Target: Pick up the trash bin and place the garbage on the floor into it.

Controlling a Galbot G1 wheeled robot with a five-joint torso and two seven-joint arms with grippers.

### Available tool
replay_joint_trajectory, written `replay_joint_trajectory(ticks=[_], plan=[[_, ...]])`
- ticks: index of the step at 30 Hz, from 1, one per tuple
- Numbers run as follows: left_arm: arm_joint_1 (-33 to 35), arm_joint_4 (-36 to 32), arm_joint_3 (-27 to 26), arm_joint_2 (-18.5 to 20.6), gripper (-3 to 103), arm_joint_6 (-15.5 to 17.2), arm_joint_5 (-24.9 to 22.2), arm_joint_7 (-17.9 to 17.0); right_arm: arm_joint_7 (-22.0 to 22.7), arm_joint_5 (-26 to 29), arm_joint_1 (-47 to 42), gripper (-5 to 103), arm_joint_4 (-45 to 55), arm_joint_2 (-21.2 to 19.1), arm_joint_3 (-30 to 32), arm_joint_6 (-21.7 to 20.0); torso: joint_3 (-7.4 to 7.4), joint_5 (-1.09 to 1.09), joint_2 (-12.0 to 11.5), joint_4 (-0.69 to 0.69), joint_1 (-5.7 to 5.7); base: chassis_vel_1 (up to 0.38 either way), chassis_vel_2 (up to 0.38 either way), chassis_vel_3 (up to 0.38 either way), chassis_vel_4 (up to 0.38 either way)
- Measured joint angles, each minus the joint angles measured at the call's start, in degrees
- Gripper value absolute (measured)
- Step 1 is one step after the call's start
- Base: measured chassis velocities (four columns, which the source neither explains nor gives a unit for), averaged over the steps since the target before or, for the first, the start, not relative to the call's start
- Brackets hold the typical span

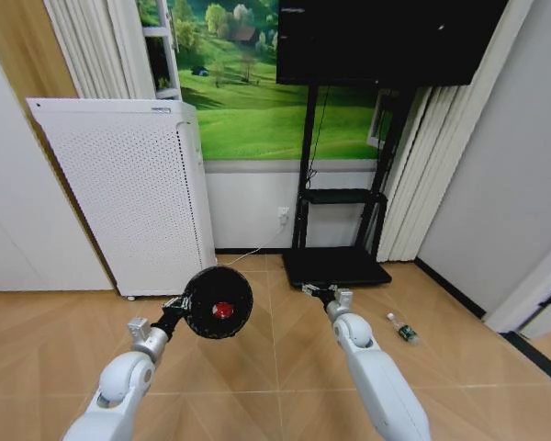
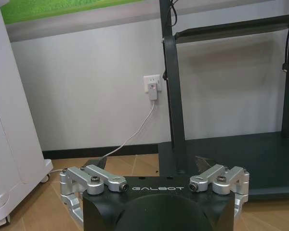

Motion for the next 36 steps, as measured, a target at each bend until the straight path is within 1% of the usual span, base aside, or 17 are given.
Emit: replay_joint_trajectory(ticks=[7,13,36], plan=[[-0.28,0.23,0.31,0.02,4,0.0,0.02,0.18,-0.31,0.09,-0.48,100,0.15,-0.13,0.16,0.09,0.0,0.0,0.0,0.02,0.0,-0.041,-0.039,0.048,0.051],[-0.5,0.39,0.46,0.0,4,-0.01,0.01,0.44,-0.46,0.09,-0.48,100,0.15,-0.16,0.17,0.09,0.0,0.0,0.0,0.0,0.0,-0.067,-0.072,0.067,0.069],[-0.51,0.23,0.1,0.18,4,-0.06,-0.29,0.83,-0.86,0.94,-0.89,100,0.85,-0.37,0.07,-0.86,0.0,0.0,0.0,0.02,0.0,-0.106,-0.114,0.118,0.109]])
